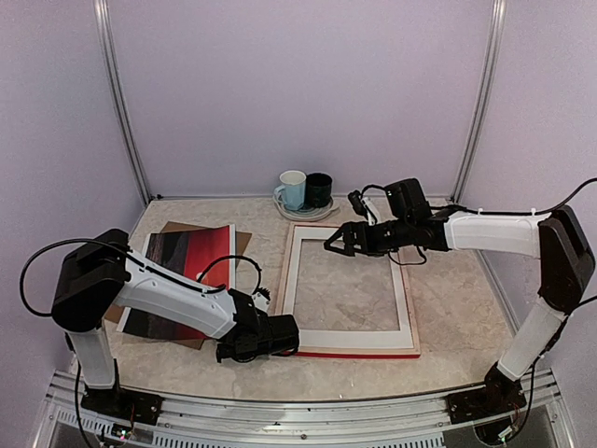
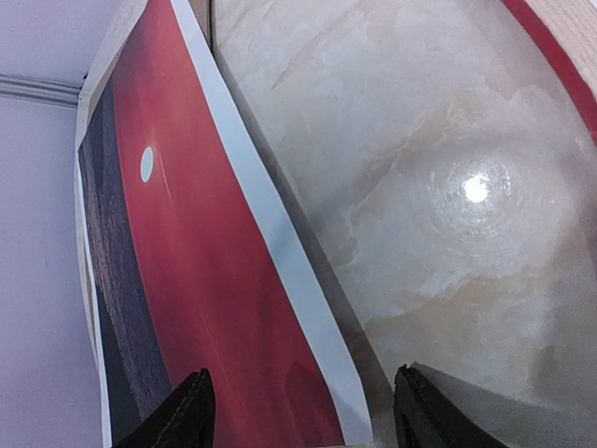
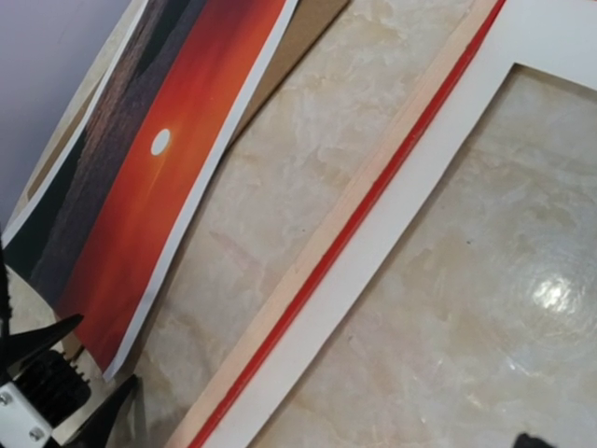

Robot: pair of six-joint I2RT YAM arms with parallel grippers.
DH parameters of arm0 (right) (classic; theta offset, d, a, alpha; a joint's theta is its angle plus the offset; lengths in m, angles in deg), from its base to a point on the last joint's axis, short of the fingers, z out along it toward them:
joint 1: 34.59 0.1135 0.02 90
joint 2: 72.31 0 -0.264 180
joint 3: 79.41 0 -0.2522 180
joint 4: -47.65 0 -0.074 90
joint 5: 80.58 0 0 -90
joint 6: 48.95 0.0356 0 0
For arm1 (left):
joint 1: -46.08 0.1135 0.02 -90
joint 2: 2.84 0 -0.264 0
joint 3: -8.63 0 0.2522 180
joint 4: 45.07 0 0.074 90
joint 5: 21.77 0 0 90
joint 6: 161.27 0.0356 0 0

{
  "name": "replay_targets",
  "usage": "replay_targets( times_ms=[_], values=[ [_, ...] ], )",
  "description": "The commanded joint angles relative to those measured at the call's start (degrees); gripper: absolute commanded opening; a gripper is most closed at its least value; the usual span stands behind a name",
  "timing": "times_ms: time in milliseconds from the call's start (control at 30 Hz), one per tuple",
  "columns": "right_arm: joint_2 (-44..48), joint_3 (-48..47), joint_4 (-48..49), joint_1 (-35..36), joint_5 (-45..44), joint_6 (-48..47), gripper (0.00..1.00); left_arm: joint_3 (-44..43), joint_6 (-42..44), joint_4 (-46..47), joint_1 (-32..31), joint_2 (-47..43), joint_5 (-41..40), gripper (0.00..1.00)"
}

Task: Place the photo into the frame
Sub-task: Pick up the photo from the backboard.

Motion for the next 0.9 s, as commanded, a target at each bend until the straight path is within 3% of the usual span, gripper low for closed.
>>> replay_targets(
  times_ms=[0, 467, 867],
  values=[
    [-1.1, 0.2, 1.1, -0.5, 0.9, 0.1, 0.99, 0.9, -0.8, -3.3, -0.7, 2.9, 7.1, 0.66],
    [-1.2, 0.5, 1.1, -0.5, 0.9, 0.0, 0.99, 2.3, 0.2, -0.2, 1.7, 5.8, 6.4, 0.56],
    [-1.2, 0.6, 1.3, -0.6, 1.1, 0.2, 0.99, 3.6, 1.6, 3.9, 3.5, 5.1, 7.0, 0.25]
  ],
)
